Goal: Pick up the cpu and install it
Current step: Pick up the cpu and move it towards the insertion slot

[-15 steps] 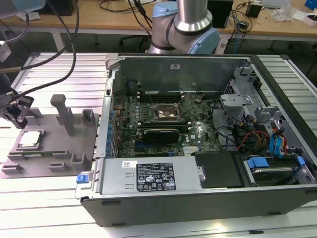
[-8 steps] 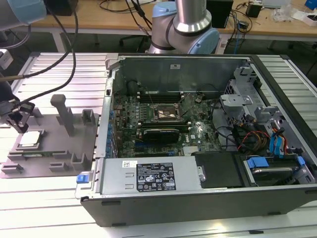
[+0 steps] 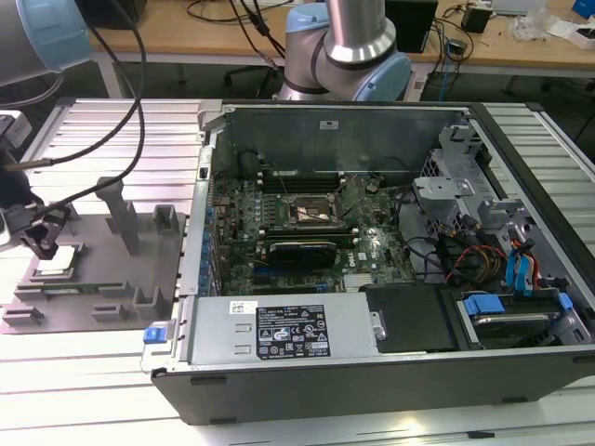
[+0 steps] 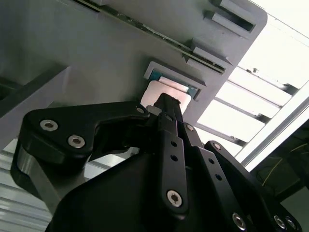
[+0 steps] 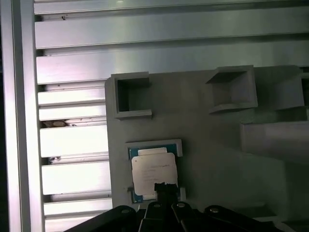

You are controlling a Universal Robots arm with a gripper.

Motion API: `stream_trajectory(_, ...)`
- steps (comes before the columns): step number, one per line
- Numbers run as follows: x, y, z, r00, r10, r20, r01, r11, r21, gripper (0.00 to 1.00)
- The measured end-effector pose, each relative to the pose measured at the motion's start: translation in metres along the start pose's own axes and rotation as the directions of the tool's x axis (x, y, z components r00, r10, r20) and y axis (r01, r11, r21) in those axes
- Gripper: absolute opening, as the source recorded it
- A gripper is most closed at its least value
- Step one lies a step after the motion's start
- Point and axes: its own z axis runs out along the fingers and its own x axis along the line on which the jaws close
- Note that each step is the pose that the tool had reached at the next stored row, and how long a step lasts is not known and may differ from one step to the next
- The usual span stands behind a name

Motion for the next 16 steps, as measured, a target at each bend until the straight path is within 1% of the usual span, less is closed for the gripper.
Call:
stream_trajectory(4, 0.0001, -0.0004, 0.007, 1.0, 0.0, -0.0001, 0.0, 1.0, -0.0001, 0.11)
stream_trajectory(9, 0.0001, -0.0004, 0.0074, 1.0, 0.0, -0.0002, 0.0, 1.0, 0.0, 0.11)
stream_trajectory(11, 0.0002, -0.0004, 0.0075, 1.0, 0.0, -0.0003, 0.0, 1.0, 0.0, 0.23)
stream_trajectory(12, 0.0002, -0.0004, 0.0075, 1.0, 0.0, -0.0003, 0.0, 1.0, 0.0, 0.23)
stream_trajectory(16, 0.0001, -0.0004, 0.0076, 1.0, 0.0, -0.0002, 0.0, 1.0, 0.0, 0.47)
